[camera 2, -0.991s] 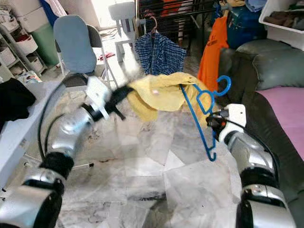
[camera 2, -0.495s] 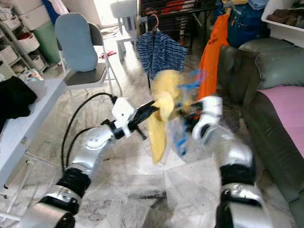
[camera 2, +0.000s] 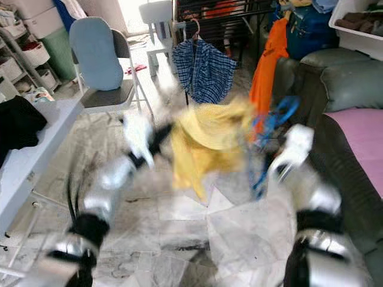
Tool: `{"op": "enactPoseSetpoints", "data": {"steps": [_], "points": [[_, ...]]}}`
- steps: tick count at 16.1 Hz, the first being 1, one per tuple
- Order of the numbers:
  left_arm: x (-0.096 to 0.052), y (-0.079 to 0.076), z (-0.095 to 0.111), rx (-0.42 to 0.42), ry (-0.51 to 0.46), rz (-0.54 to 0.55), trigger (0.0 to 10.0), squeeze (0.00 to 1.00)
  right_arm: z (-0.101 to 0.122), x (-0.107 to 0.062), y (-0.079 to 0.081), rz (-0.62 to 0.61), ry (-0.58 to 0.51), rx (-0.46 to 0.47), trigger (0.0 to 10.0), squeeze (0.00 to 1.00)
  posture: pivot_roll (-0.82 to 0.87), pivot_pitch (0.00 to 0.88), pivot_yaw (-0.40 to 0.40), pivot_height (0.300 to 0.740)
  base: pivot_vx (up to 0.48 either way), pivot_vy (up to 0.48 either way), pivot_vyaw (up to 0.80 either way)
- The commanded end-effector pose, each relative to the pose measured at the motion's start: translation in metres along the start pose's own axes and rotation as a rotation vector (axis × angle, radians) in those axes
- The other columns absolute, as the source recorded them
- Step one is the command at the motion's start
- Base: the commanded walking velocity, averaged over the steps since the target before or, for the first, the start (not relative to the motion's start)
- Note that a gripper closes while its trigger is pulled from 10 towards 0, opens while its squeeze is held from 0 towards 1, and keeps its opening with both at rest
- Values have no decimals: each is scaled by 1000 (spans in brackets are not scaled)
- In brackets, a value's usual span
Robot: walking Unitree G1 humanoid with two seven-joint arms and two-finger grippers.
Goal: Hang hanger
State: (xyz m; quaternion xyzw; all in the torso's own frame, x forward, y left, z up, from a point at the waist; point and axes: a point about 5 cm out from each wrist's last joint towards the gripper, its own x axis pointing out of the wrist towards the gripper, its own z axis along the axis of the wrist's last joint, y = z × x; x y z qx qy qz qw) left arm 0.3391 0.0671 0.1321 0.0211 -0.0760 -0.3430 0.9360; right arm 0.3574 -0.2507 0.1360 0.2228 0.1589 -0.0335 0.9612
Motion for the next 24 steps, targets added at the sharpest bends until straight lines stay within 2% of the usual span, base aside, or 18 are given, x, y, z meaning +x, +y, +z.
{"op": "enactPoseSetpoints", "data": {"steps": [1,3,4,5,7,8,9,10,12,14,17,18,20,24], "points": [[-7,7,2,66,-14,-10,10000,0,27,0,-3,-78,-122,40,10000,0,-211,0,122,740,0,0,0],[-13,-5,-9,50,32,-85,10000,0,54,5,11,-68,-232,96,10000,0,-210,0,117,740,0,0,0],[-13,-16,-10,29,32,-140,10000,0,66,8,24,-44,-279,118,10000,0,-208,0,113,740,0,0,0],[-12,-27,-10,16,32,-191,10000,0,68,11,41,16,-287,109,10000,0,-206,0,110,740,0,0,0],[-8,-45,-5,-3,3,-267,10000,0,59,15,78,176,-272,41,10000,0,-204,0,102,740,0,0,0],[-3,-58,0,-11,-23,-311,10000,0,46,14,107,337,-245,-49,10000,0,-203,0,100,740,0,0,0],[-1,-63,3,-15,-33,-329,10000,0,39,13,116,383,-236,-89,10000,0,-204,0,97,740,0,0,0],[2,-71,6,-19,-47,-353,10000,0,33,11,124,408,-251,-161,10000,0,-208,0,94,740,0,0,0],[5,-88,11,-52,-60,-418,10000,0,33,6,129,411,-370,-320,10000,0,-215,0,93,740,0,0,0],[5,-95,13,-56,-62,-456,10000,0,32,5,128,401,-411,-405,10000,0,-216,0,91,740,0,0,0],[2,-98,10,-50,-46,-482,10000,0,25,2,120,404,-423,-472,10000,0,-211,0,88,740,0,0,0],[-2,-99,3,-69,-14,-496,10000,1000,17,-1,111,407,-422,-506,10000,0,-208,0,88,740,0,0,0],[-10,-100,-13,-85,55,-526,10000,1000,7,-6,100,418,-433,-538,10000,0,-209,0,88,740,0,0,0],[-18,-99,-22,-81,94,-526,10000,1000,-5,-13,91,463,-443,-566,10000,0,-202,0,93,740,0,0,0]]}}
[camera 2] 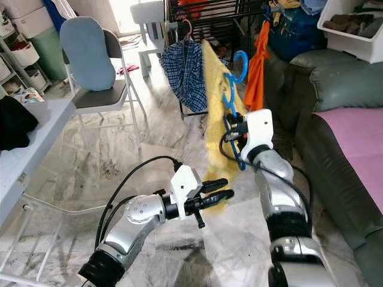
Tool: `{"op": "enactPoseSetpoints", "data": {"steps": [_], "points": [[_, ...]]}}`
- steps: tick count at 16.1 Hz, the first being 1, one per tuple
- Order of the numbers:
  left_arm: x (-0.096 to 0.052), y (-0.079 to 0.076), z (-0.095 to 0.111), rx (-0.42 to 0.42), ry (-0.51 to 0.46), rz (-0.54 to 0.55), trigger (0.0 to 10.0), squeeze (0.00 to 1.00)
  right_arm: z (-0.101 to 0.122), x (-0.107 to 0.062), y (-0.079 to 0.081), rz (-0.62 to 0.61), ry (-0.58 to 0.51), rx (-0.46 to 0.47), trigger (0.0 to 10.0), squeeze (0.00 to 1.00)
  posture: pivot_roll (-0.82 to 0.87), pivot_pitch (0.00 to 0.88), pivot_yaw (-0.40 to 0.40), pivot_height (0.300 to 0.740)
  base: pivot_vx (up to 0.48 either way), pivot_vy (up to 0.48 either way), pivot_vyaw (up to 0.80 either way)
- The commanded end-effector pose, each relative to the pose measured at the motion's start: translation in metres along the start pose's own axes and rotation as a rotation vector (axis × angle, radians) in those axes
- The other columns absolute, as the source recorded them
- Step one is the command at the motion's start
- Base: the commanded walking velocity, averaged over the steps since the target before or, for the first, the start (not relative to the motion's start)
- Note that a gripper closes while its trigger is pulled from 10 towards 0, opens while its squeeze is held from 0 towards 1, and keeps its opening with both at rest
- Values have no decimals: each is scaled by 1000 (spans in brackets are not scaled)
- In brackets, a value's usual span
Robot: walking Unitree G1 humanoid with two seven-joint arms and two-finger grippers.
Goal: Hang hanger
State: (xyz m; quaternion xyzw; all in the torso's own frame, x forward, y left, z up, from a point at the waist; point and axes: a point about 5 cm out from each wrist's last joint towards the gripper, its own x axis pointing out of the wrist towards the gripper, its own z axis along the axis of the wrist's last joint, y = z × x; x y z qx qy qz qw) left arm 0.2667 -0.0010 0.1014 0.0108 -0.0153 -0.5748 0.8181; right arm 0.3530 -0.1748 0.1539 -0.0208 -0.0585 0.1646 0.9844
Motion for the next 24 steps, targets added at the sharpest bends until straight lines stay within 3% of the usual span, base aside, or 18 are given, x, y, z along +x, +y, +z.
{"op": "enactPoseSetpoints", "data": {"steps": [1,6,7,8,9,10,13,16,18,24], "points": [[-8,4,-4,13,21,39,10000,1000,11,0,8,59,-68,-54,10000,0,-201,0,95,740,0,0,0],[-21,14,-1,-3,12,98,10000,1000,6,-5,14,87,-81,-107,10000,0,-198,0,96,740,0,0,0],[-39,41,8,60,-25,304,10000,1000,4,-14,17,143,-109,-161,10000,0,-184,0,89,740,0,0,0],[-39,41,8,60,-25,304,10000,1000,4,-14,17,143,-109,-161,10000,0,-184,0,89,740,0,0,0],[-60,69,20,109,-52,496,10000,1000,-3,-28,19,218,-95,-170,10000,0,-172,0,80,740,0,0,0],[-72,84,31,161,-67,563,10000,1000,-7,-39,19,277,-72,-173,10000,0,-170,0,78,740,0,0,0],[-84,100,47,272,-51,611,10000,1000,-14,-54,11,335,-33,-198,10000,0,-170,0,76,740,0,0,0],[-90,112,55,374,-19,600,10000,1000,-16,-71,6,471,24,-214,10000,0,-170,0,78,740,0,0,0],[-86,107,55,545,67,408,10000,1000,-18,-84,1,589,90,-246,10000,0,-171,0,83,740,0,0,0],[-94,107,39,691,260,143,10000,1000,-12,-89,-8,660,113,-273,10000,0,-165,0,95,740,0,0,0]]}}
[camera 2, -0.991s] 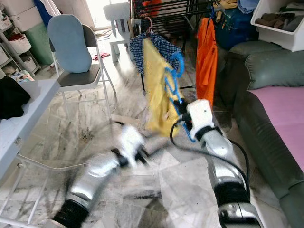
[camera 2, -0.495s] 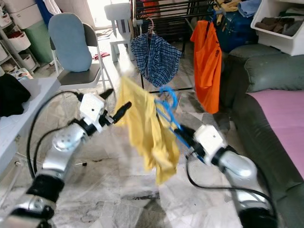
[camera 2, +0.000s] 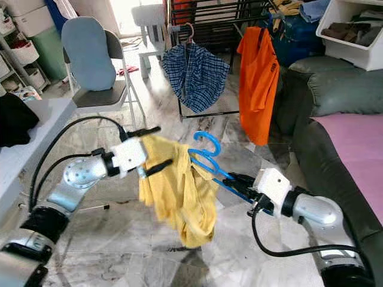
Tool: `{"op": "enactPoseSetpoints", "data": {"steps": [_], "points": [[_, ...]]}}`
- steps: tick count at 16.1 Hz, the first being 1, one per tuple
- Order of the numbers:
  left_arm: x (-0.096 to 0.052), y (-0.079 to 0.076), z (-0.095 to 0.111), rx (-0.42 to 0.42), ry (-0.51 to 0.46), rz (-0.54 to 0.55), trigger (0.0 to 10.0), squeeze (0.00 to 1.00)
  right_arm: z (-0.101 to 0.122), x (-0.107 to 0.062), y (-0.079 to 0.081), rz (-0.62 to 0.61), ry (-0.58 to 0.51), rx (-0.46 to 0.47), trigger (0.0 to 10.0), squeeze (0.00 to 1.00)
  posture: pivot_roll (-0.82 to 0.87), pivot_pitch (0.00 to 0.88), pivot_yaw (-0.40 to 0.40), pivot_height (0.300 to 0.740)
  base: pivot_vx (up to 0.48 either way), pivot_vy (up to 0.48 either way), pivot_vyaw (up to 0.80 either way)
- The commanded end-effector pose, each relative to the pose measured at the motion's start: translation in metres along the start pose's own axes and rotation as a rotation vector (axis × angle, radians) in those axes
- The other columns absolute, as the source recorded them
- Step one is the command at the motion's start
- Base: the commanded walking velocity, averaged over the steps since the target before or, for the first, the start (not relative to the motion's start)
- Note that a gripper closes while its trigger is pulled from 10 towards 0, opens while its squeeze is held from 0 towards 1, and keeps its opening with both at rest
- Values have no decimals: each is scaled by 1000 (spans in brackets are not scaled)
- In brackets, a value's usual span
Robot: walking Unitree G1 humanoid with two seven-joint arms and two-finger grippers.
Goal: Hang hanger
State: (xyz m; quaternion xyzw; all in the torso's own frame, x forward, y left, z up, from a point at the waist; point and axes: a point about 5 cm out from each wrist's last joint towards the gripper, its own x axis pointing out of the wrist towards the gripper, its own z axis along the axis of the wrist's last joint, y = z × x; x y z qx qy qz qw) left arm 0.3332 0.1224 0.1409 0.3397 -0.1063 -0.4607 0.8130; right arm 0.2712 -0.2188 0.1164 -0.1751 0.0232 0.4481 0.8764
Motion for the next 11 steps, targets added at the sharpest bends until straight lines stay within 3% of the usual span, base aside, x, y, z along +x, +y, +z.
{"op": "enactPoseSetpoints", "data": {"steps": [1,4,6,8,9,10,11], "points": [[-1,2,0,41,12,-44,10000,1000,17,3,-2,24,-68,-46,10000,0,-164,0,96,740,0,0,0],[-2,5,-6,136,56,-111,10000,1000,18,3,2,56,-67,-52,10000,0,-169,0,104,740,0,0,0],[0,15,-7,126,76,-96,10000,1000,18,0,7,101,-53,-54,10000,0,-174,0,108,740,0,0,0],[2,19,-8,124,98,-133,10000,0,15,-5,9,130,-23,-64,10000,0,-177,0,112,740,0,0,0],[2,19,-9,123,99,-153,10000,0,14,-7,8,135,-10,-77,10000,0,-178,0,113,740,0,0,0],[2,16,-11,108,106,-188,7020,0,14,-9,7,134,-2,-88,10000,0,-179,0,114,740,0,0,0],[2,15,-11,111,108,-203,824,0,15,-9,6,133,2,-97,10000,0,-180,0,114,740,0,0,0]]}}
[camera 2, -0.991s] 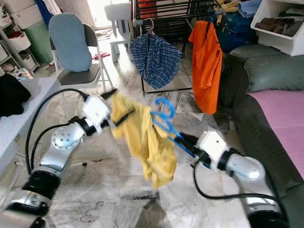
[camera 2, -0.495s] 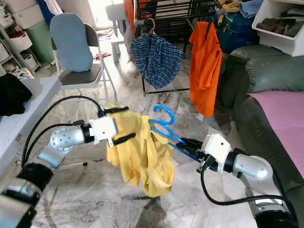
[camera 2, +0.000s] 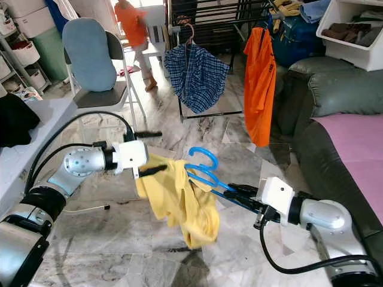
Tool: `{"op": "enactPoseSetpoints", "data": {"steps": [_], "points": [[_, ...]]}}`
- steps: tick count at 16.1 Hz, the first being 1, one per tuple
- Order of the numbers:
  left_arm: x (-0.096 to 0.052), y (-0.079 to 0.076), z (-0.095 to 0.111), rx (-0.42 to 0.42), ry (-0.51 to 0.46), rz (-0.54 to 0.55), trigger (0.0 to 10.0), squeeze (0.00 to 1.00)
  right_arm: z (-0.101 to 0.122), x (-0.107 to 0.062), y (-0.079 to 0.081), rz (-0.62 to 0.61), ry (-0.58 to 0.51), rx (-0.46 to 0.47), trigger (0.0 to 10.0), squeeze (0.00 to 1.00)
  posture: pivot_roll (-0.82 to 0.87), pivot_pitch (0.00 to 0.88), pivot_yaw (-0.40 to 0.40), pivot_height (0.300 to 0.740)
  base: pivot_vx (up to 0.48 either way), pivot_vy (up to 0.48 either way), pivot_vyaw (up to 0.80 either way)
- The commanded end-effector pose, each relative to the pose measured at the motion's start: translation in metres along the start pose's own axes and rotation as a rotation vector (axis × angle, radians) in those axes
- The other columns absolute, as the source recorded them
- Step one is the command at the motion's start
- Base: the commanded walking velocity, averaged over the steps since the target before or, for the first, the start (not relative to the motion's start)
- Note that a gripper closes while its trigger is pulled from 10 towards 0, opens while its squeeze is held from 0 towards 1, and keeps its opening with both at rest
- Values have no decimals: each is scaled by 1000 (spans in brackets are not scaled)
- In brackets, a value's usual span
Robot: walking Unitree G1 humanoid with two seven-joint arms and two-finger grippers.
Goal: Hang hanger
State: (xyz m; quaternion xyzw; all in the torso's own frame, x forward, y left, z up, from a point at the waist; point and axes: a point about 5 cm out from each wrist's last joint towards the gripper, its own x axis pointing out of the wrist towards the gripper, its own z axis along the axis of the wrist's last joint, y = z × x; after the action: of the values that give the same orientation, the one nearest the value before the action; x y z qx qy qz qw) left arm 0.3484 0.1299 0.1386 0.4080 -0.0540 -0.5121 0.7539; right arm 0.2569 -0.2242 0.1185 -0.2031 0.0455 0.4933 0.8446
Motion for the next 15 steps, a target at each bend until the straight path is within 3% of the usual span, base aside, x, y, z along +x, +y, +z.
{"op": "enactPoseSetpoints", "data": {"steps": [1,4,15], "points": [[-2,2,-1,22,19,-36,0,0,13,1,-4,16,-36,-73,10000,0,-181,0,115,740,0,0,0],[-2,1,-5,5,48,-91,0,0,15,1,-10,13,-26,-103,10000,0,-183,0,114,740,0,0,0],[3,3,-7,-36,84,-104,0,0,22,7,-20,-6,-3,-254,10000,0,-195,0,123,740,0,0,0]]}}
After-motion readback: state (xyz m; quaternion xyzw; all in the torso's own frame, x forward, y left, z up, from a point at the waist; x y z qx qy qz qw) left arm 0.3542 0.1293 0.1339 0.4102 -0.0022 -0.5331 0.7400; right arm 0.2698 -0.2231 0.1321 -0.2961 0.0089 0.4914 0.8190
